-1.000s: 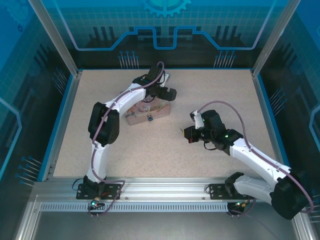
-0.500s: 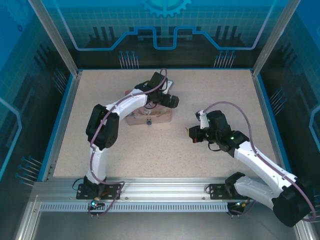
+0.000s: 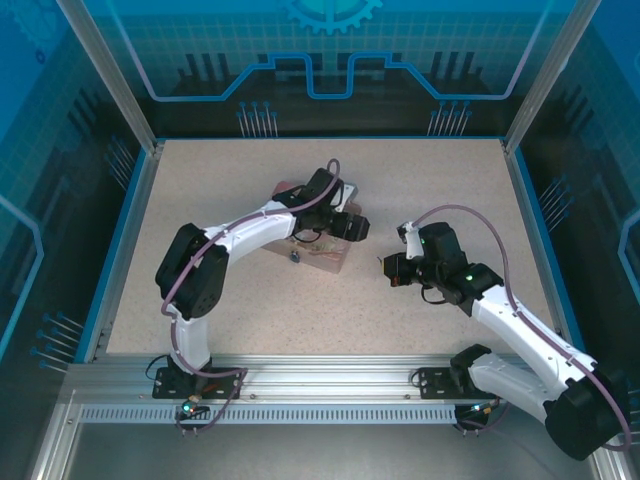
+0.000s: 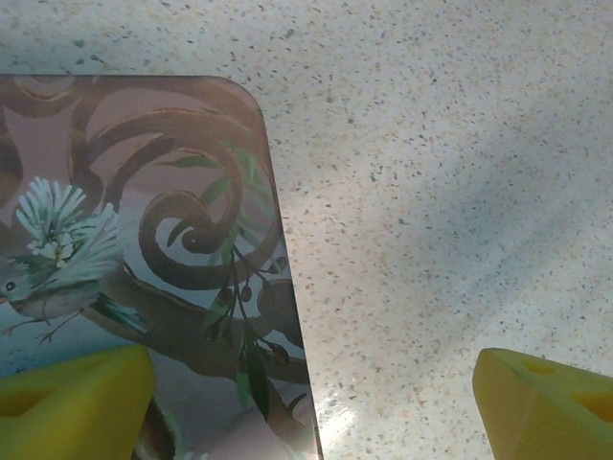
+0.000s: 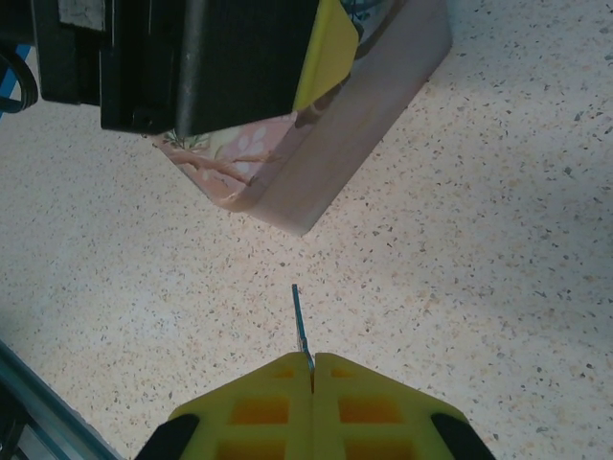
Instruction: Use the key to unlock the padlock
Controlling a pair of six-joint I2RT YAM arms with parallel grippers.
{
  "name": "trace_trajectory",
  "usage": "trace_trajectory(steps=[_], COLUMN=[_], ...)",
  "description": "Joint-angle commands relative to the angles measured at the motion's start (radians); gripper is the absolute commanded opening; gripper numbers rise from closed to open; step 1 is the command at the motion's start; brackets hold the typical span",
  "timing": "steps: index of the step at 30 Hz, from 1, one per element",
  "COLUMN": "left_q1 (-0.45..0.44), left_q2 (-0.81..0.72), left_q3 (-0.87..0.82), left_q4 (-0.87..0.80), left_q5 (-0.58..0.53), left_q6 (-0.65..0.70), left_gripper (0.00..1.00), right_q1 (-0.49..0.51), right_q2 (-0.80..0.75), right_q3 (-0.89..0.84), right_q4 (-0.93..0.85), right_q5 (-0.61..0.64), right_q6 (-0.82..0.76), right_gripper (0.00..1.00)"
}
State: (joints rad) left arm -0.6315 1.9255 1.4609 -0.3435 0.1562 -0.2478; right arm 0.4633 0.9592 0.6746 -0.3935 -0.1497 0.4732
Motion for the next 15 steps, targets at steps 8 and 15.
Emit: trace_trajectory(steps=[8,15], left_q1=[-0.038,-0.005], left_q2=[-0.042,-0.207], left_q3=[0.06,0.056], left_q4=[-0.086,-0.118], left_q5=[0.064,0.008], left_q6=[-0.022,0.037], left_gripper=[0.9,0.92], right_q1=[-0.017,-0.016], right_q2=[0.033,0.051], right_q3=[0.003,0.013], right_q4=[-0.015,0.0], right_q5=[0.0,-0.016], right_q6=[-0.004,0.002], right_gripper=[0.0,0.0])
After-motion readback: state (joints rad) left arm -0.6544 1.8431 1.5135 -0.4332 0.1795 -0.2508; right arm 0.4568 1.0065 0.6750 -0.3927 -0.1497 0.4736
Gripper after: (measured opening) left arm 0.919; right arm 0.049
